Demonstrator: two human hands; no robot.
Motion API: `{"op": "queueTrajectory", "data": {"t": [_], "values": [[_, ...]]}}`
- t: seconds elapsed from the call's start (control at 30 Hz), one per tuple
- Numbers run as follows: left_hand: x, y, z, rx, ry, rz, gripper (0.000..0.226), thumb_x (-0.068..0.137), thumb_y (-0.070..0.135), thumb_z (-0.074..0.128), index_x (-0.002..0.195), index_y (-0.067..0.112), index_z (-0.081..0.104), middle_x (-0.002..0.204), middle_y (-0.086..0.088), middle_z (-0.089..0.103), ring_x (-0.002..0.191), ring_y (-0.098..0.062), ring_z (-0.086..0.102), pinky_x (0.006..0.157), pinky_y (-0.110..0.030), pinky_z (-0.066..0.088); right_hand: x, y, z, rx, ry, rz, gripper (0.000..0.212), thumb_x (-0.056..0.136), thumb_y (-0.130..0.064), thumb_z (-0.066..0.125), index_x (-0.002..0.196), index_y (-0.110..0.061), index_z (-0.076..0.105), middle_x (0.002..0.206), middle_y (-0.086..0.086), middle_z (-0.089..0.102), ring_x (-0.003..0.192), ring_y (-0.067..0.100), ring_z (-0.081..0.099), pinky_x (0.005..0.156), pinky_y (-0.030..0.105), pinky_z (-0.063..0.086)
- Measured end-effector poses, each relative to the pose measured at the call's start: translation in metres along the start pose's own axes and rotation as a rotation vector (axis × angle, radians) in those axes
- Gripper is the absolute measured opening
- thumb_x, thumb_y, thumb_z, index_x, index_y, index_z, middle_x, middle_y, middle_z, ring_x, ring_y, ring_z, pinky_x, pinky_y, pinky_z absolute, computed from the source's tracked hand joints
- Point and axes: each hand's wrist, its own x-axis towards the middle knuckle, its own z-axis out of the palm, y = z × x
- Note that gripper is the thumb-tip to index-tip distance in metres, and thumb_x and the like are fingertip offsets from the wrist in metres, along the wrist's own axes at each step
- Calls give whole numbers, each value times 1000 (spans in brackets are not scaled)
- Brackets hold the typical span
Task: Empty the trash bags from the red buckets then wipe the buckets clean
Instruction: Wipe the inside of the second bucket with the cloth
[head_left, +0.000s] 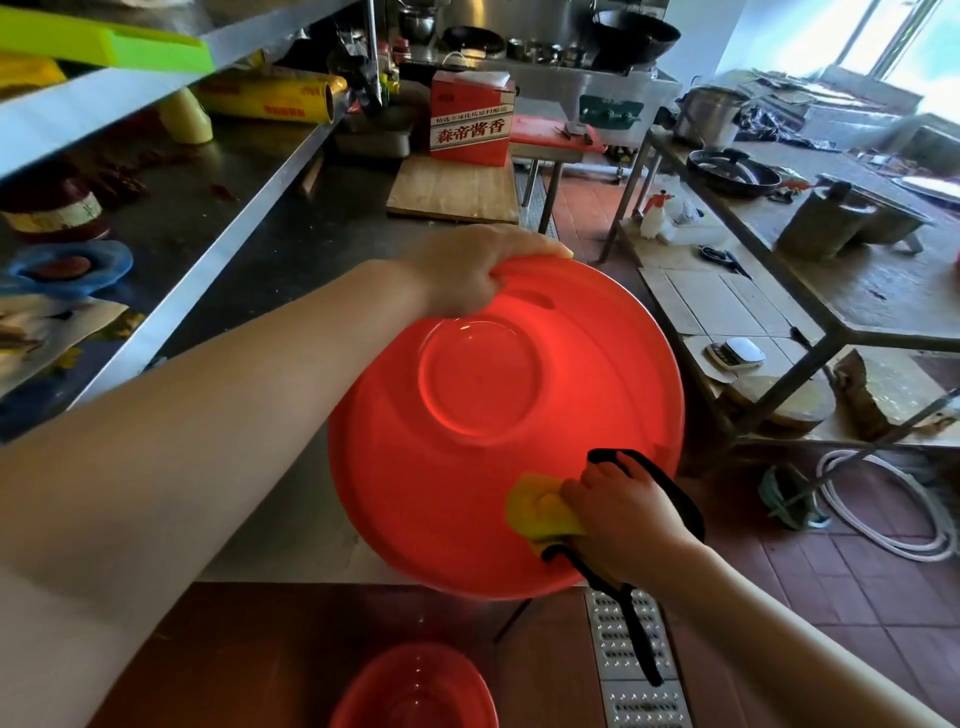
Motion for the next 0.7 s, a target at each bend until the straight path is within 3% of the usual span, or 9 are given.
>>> {"op": "queueTrajectory", "data": {"t": [0.07,0.13,0.17,0.23,0.33,0.4,0.47,0.57,0.7], "values": [[0,0,-1,5,-16,-2,65,92,4,54,142,45,45,144,11,49,127,-6,45,97,-6,28,-4,-1,0,27,29,-40,73,64,-83,41,95,-24,70,87,1,68,95,28,67,98,50,46],[1,1,-1,-1,-51,0,68,91,3,53,140,49,45,144,11,50,130,-10,46,105,-24,34,-7,-3,-1,-5,-67,-88,91,64,-86,25,118,-23,61,111,3,65,119,29,55,112,51,31],[2,2,-2,-2,-66,7,69,90,3,53,139,50,45,144,11,50,131,-11,46,107,-28,35,-10,-4,-3,-23,-122,-106,94,64,-88,27,128,-24,54,121,2,61,127,29,48,115,51,23],[5,4,-2,-6,-86,25,69,88,2,53,139,49,46,143,10,51,131,-11,47,108,-28,35,-12,-6,-5,-113,-194,-154,95,64,-81,55,138,-22,42,130,4,54,133,30,40,115,55,18],[10,6,-2,-13,-89,32,66,89,2,53,140,44,48,141,5,53,128,-14,48,108,-31,36,-12,-15,-4,-214,-178,-150,79,78,-44,72,142,-14,38,135,15,50,136,38,36,113,62,17],[12,5,-1,-5,-81,21,65,90,2,53,140,43,48,141,5,53,129,-14,48,108,-30,35,-11,-18,-3,-269,-121,-135,57,76,-26,75,128,-12,55,119,18,61,123,40,51,108,63,29],[13,4,-1,4,-64,17,65,90,1,53,141,41,49,141,6,53,129,-13,48,103,-22,33,-12,-12,2,-347,-1,-146,41,59,-23,81,97,-14,70,85,13,69,90,36,67,92,60,48],[11,2,-4,50,-28,7,63,93,3,52,143,41,47,144,5,51,130,-14,46,98,-16,28,-13,-2,19,-431,144,-265,26,69,-17,56,92,-16,69,74,6,67,75,29,67,89,55,53],[3,1,1,298,58,92,52,99,27,42,149,40,34,150,3,45,136,-21,43,112,-45,31,-9,-5,21,-421,241,-363,29,72,-21,50,95,-18,68,73,2,67,72,27,66,87,51,54]]}}
